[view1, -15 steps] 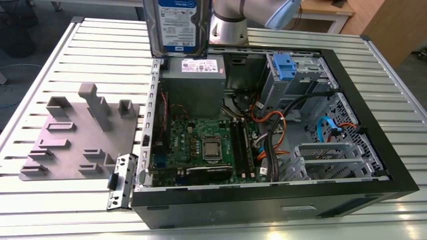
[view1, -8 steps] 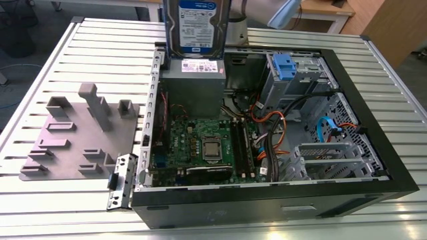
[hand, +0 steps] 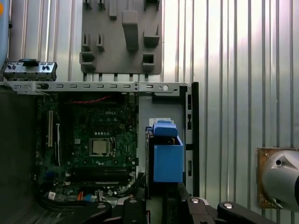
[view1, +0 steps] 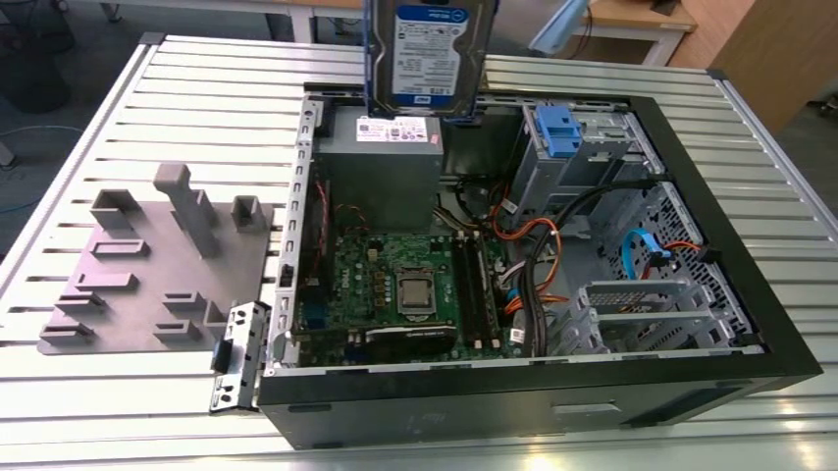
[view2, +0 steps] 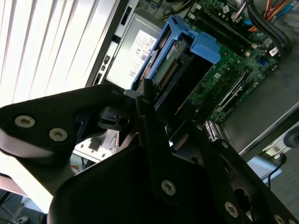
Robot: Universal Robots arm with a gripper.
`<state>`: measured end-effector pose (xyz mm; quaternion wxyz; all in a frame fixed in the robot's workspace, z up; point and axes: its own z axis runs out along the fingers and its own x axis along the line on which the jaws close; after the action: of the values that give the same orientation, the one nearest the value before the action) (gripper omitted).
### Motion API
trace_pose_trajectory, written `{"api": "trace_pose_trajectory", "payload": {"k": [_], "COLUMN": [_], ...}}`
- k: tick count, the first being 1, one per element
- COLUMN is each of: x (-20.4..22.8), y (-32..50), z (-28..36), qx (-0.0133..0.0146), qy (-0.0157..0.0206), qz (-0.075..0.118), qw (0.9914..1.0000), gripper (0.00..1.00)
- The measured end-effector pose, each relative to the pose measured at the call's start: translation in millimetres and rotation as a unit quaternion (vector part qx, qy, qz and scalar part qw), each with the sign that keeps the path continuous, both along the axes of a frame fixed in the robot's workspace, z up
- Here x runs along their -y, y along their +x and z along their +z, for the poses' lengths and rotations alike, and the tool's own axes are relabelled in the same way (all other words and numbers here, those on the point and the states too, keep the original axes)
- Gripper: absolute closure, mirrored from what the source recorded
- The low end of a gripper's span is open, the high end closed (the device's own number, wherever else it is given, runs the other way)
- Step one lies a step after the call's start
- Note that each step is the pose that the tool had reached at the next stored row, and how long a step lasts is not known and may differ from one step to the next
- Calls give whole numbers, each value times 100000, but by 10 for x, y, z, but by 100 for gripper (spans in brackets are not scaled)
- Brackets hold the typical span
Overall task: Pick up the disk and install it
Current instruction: 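Pick up the disk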
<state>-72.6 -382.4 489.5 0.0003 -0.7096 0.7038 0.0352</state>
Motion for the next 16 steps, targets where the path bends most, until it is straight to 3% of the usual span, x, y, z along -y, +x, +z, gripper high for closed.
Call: {"api": "trace_pose_trajectory", "payload": {"k": [9, 16], "x": [0, 0], "y": [382, 416], "z": [-7, -9], "qx": [-8, -4], "qy": [-8, 1], "qz": [4, -3], "qw": [100000, 100000], "gripper": [65, 65]}}
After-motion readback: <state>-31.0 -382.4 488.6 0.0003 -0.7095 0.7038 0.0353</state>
